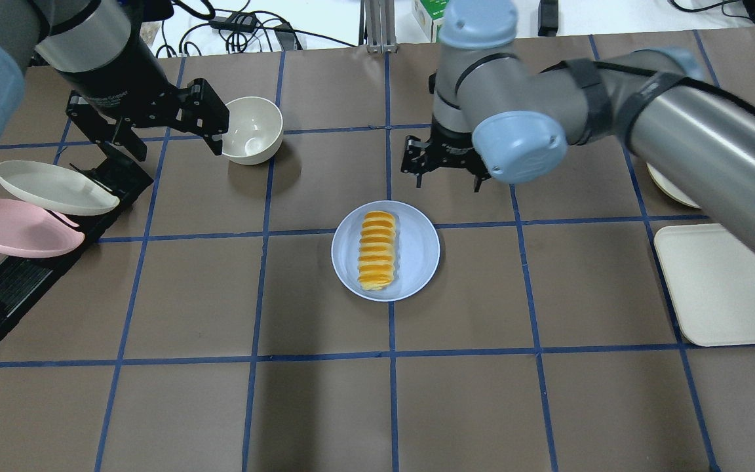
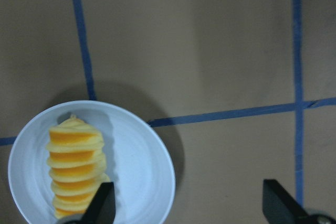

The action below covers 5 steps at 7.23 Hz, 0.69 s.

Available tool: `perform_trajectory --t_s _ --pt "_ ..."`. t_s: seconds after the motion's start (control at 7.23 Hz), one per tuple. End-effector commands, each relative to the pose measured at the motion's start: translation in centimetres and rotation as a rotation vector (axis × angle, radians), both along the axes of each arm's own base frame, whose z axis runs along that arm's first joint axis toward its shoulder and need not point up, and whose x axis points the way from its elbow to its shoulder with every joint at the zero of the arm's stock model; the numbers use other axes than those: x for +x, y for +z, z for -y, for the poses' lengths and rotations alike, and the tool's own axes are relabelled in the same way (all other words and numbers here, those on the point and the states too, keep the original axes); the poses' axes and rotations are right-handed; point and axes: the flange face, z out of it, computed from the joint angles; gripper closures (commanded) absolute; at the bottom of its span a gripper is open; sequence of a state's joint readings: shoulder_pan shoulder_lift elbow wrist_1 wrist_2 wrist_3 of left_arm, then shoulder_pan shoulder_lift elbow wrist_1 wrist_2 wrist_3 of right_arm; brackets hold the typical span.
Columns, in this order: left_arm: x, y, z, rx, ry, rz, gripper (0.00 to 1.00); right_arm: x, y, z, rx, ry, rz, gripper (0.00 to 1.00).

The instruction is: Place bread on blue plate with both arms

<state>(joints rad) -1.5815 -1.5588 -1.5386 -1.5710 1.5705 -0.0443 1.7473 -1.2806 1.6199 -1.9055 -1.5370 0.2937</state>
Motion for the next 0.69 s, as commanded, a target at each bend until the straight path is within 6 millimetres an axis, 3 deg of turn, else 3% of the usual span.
perform_trajectory --t_s 0.0,0.28,0.55 --pt "0.1 0.1 0.0 -0.004 0.003 0.002 0.00 -7.2 5.6 -1.1 -0.014 0.042 -0.009 0.00" --pt "0.5 0.5 0.7 -0.014 0.003 0.002 0.00 -8.8 10.9 -5.1 0.001 0.086 -0.069 0.00" --pt "1.2 0.6 0.7 -0.014 0.019 0.002 0.00 -8.8 11.7 -5.7 -0.001 0.079 -0.052 0.00"
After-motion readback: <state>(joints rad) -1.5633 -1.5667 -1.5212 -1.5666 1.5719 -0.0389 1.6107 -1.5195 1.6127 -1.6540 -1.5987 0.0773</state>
